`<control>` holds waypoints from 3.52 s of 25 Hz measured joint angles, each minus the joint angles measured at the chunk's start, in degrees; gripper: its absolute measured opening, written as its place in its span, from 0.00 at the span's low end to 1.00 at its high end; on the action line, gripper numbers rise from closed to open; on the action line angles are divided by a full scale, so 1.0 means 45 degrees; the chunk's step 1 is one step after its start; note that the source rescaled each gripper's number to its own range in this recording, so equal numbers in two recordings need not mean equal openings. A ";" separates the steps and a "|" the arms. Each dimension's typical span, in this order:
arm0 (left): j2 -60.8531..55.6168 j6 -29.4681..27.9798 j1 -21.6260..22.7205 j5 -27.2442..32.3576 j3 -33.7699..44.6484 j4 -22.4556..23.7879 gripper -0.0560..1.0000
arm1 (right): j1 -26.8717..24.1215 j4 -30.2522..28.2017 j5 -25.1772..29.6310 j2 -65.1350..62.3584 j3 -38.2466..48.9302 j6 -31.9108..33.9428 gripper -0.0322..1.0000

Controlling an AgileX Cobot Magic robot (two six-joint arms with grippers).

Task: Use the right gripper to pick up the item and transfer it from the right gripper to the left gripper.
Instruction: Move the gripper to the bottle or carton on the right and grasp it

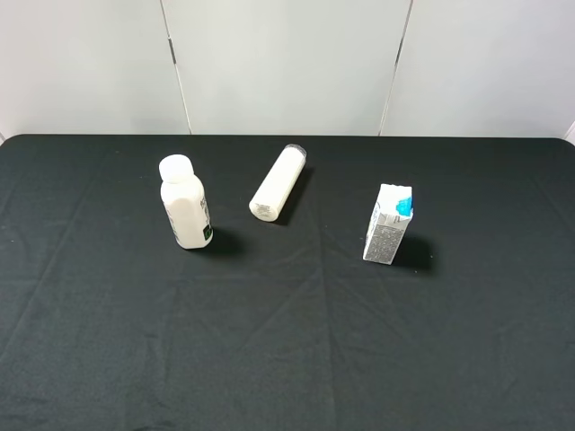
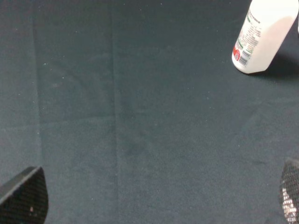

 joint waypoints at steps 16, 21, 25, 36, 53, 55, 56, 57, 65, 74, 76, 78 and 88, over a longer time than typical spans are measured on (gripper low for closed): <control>0.0000 0.0000 0.0000 0.0000 0.0000 0.0000 0.98 | 0.0000 0.0000 0.0000 0.0000 0.0000 0.0000 1.00; 0.0000 0.0000 0.0000 0.0000 0.0000 0.0000 0.98 | 0.0000 0.0000 0.0000 0.0000 0.0000 0.0000 1.00; 0.0000 0.0000 0.0000 0.0000 0.0000 0.0000 0.98 | 0.0000 0.0000 0.0000 0.0000 0.0000 0.0000 1.00; 0.0000 0.0000 0.0000 0.0000 0.0000 0.0000 0.98 | 0.0000 0.0000 0.0000 0.0000 0.0000 0.0057 1.00; 0.0000 0.0000 0.0000 0.0000 0.0000 0.0000 0.98 | 0.0087 0.0170 -0.0003 0.6148 -0.4247 -0.1298 1.00; 0.0000 0.0000 0.0000 0.0000 0.0000 0.0000 0.98 | 0.0394 0.0240 -0.0017 0.7006 -0.4874 -0.1583 1.00; 0.0000 0.0000 0.0000 0.0000 0.0000 0.0000 0.98 | 0.0614 0.0252 -0.0017 0.7456 -0.5132 -0.1702 1.00; 0.0000 0.0000 0.0000 0.0000 0.0000 0.0000 0.98 | 0.0858 0.0267 -0.0017 0.7917 -0.5358 -0.1816 1.00; 0.0000 0.0000 0.0000 0.0000 0.0000 0.0000 0.97 | 0.3038 0.0389 0.0648 1.1598 -0.7222 -0.1596 1.00; 0.0000 0.0000 0.0000 0.0000 0.0000 0.0000 0.97 | 0.5096 0.0436 0.1526 1.5415 -0.9467 -0.0317 1.00; 0.0000 0.0000 0.0000 0.0000 0.0000 0.0000 0.97 | 0.5416 0.0436 0.1611 1.6154 -0.9911 0.0009 1.00; 0.0000 0.0000 0.0000 0.0000 0.0000 0.0000 0.97 | 0.5663 0.0436 0.1614 1.6942 -1.0260 0.0267 1.00; 0.0000 0.0000 0.0000 0.0000 0.0000 0.0000 0.97 | 0.5810 0.0960 0.1675 1.9714 -1.0863 0.1159 1.00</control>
